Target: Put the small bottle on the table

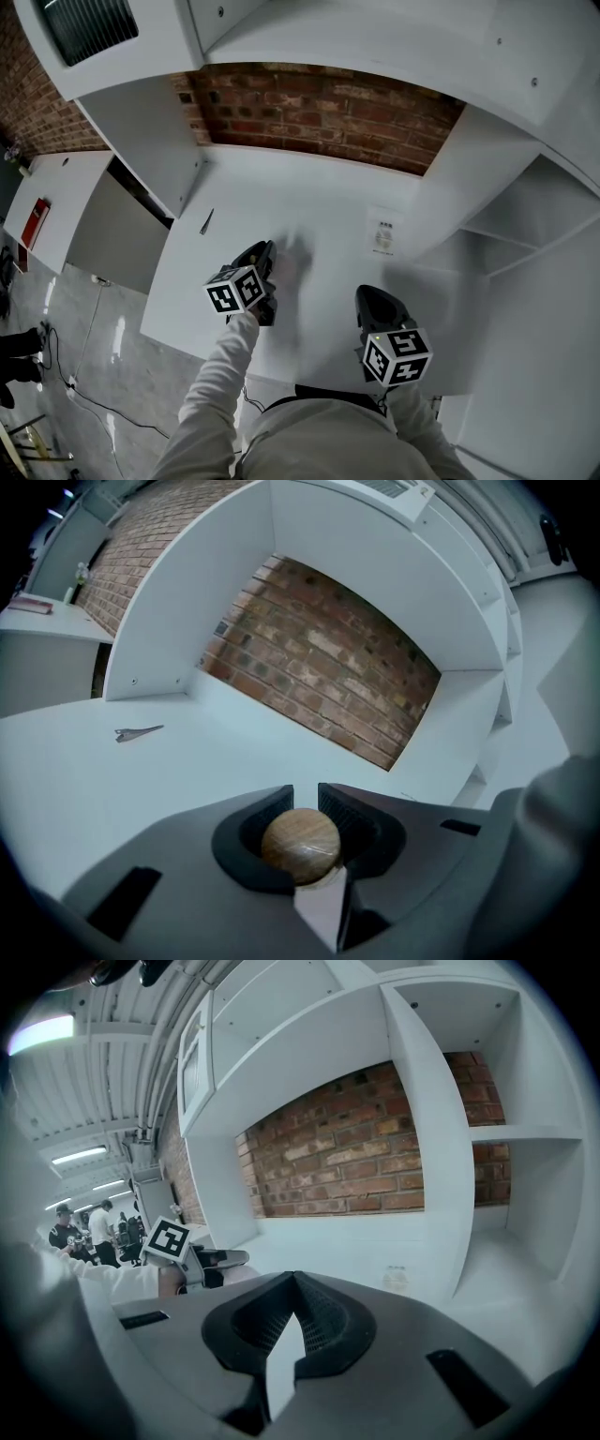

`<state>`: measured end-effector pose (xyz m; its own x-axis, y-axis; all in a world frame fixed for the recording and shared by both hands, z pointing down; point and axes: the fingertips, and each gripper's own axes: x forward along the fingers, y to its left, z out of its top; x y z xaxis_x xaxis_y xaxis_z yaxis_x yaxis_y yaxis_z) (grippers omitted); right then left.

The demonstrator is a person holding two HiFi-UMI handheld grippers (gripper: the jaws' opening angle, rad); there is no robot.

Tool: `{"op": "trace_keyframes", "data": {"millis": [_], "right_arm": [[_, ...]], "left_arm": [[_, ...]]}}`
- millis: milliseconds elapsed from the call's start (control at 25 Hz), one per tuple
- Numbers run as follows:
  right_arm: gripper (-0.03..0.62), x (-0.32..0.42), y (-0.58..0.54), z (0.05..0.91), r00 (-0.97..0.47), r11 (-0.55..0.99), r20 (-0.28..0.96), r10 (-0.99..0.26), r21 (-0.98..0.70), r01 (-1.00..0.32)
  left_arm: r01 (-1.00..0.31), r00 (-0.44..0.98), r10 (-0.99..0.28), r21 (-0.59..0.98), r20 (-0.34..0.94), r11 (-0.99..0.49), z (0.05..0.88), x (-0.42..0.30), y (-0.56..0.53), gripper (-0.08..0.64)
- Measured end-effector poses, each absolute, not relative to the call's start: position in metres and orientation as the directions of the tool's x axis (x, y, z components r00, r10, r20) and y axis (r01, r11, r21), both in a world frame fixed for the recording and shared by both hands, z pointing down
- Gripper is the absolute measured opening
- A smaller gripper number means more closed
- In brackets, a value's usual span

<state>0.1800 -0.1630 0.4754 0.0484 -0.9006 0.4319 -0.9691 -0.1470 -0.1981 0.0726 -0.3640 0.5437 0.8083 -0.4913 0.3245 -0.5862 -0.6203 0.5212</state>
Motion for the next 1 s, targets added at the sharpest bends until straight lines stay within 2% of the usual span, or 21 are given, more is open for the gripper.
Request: {"op": "trace_keyframes", "data": {"millis": [320,1000], "right_arm": [[0.028,0.193,-0.167,0.483,0.061,-0.168,0.451,-0.890,-0.202,-0.965],[0.028,0.214,-0.169,0.491,0.088,-0.211,0.471,-0.878,-0.214,-0.954]], "left_arm": [[-0.594,0.797,-0.466,0.363,0.383,-0.718,0.545,0.111,-0.384,0.094],[-0.500,0.773,-0.411,0.066,0.482,-0.863,0.555,0.186,-0.400,0.092]]}}
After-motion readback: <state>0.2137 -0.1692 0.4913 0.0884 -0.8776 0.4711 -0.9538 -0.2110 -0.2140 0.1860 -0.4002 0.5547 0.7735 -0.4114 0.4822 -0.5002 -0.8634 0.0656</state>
